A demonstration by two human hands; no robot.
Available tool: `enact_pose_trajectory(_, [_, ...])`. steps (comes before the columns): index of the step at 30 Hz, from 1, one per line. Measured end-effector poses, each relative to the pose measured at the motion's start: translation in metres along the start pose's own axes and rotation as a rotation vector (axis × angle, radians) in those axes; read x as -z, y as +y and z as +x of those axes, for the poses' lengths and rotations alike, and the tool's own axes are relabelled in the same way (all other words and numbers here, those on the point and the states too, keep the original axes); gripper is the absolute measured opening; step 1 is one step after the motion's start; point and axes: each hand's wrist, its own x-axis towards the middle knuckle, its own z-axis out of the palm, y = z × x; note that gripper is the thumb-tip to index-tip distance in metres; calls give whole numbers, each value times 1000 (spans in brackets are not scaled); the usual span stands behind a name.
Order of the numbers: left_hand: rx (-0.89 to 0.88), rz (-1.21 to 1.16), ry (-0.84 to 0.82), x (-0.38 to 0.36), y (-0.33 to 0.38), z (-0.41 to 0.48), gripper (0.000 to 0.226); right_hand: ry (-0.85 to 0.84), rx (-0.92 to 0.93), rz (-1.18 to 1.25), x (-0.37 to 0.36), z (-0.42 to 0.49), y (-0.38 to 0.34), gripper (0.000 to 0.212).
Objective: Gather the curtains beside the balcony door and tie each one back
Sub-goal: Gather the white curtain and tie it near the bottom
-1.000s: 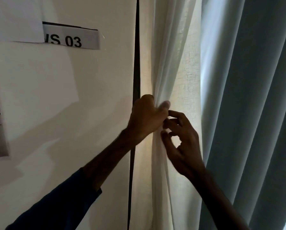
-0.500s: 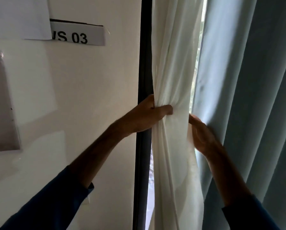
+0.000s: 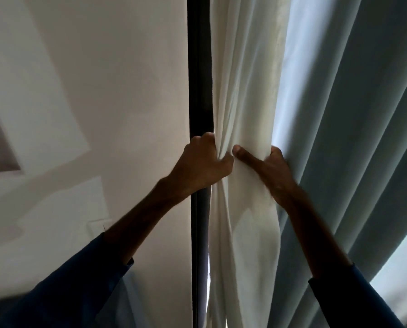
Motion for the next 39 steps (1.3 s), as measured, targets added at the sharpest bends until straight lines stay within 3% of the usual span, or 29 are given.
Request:
enact_pose_trajectory(8, [151, 73, -148, -54, -32, -37, 41, -16, 12, -199, -2, -50, 66, 8])
enact_pose_trajectory(11, [209, 107, -228, -63, -38, -42, 26, -102, 52, -322, -6, -67, 93, 20])
enact_pose_trajectory(14, [195, 117, -206, -68, -42, -44, 34, -249, 62, -271, -12, -84, 106, 31])
enact_pose_trajectory(19, [170, 136, -177, -76, -35, -49, 36, -291, 43, -286, -22, -97, 105, 60])
enact_pose_trajectory(22, [194, 180, -267, -83, -35, -48, 73, -198, 85, -331, -26, -97, 113, 72])
enact_pose_trajectory(24, [220, 171, -417, -83, -39, -45, 92, -144, 104, -353, -26, -94, 117, 61])
enact_pose_trajectory(27, [183, 172, -571, -71, -43, -45, 97, -139, 59, -393, -24, -92, 119, 27])
enact_pose_trajectory(33, [90, 380, -428, -48, -44, -71, 64, -154, 0, -504, -25, -93, 121, 14])
enact_pose_trajectory(39, [136, 428, -568, -77, -87, -100, 29, -58, -77, -526, -36, -100, 125, 32])
